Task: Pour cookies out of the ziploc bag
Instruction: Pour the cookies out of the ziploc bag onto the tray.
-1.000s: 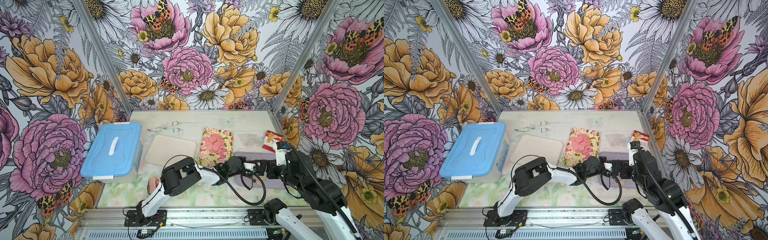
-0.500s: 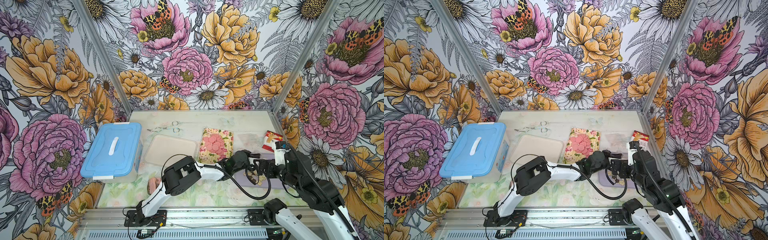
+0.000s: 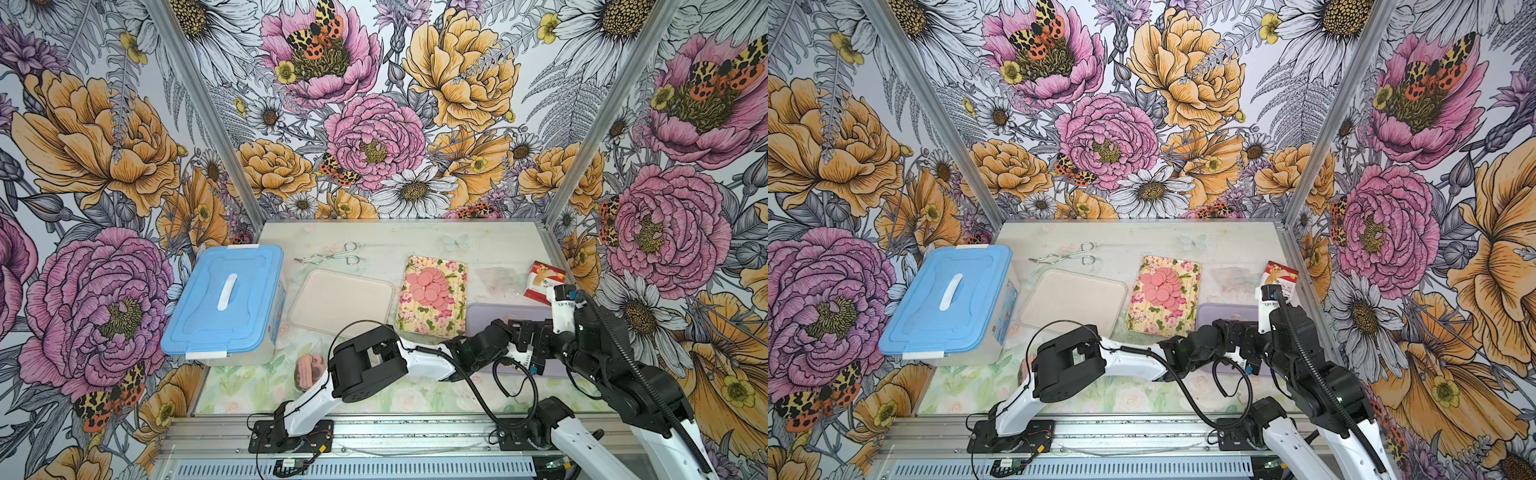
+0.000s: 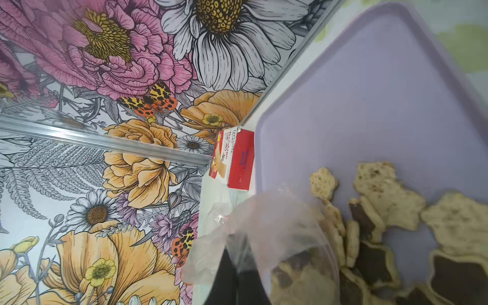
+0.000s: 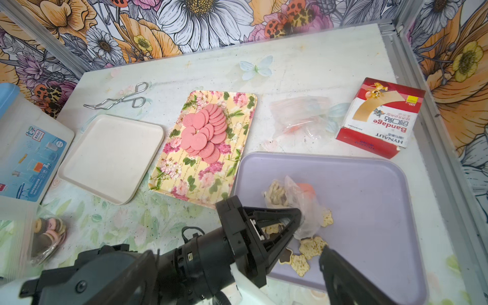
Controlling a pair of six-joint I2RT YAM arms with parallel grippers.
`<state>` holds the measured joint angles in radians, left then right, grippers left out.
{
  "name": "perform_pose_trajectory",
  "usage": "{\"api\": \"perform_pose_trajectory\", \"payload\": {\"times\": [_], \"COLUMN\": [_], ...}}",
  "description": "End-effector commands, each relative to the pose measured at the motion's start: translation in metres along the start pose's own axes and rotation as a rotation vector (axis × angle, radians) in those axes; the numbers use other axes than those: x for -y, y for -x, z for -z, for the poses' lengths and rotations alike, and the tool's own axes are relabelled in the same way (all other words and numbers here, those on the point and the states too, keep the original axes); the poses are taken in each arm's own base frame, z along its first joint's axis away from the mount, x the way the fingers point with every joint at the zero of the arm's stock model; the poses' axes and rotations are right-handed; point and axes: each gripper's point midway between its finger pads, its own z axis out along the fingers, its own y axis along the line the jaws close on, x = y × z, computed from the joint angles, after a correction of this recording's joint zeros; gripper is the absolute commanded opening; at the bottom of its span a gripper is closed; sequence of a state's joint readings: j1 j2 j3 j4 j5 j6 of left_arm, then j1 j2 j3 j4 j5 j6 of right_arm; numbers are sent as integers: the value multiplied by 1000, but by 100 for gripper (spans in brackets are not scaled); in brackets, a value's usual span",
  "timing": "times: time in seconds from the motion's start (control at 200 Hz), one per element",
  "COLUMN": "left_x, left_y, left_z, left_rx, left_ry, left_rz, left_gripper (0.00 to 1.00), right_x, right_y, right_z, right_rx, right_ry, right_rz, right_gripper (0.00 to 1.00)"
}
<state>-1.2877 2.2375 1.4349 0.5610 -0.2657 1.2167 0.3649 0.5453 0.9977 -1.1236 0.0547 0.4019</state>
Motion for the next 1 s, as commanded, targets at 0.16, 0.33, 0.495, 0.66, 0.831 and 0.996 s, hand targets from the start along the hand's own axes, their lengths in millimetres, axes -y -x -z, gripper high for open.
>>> {"api": "perform_pose_trajectory", "payload": {"times": [0.16,0.33,0.495,0.66,0.831,0.996], "left_x": [-40,-60,-68,-58,-56,-79], "left_y": [3,6,0,7,25,24], "left_z": [16,24,26,26,37,34], "left_rx": [16,52,49,62,140,110], "left_ry": [59,85,87,102,169,201], "left_rz": [43,114,148,68,68,80], "left_gripper": [0,0,0,0,0,0], "right_x": [-1,-2,-2,-3,-4,-5], "right_y": [4,4,4,4,4,4], "right_z": [1,0,1,2,1,2], "right_rx": [25,20,26,31,28,32], "right_ry": [11,12,17,21,26,36], "right_rz": [-7,-7,-6,-4,-3,1], "right_gripper": [99,99,99,99,99,99]}}
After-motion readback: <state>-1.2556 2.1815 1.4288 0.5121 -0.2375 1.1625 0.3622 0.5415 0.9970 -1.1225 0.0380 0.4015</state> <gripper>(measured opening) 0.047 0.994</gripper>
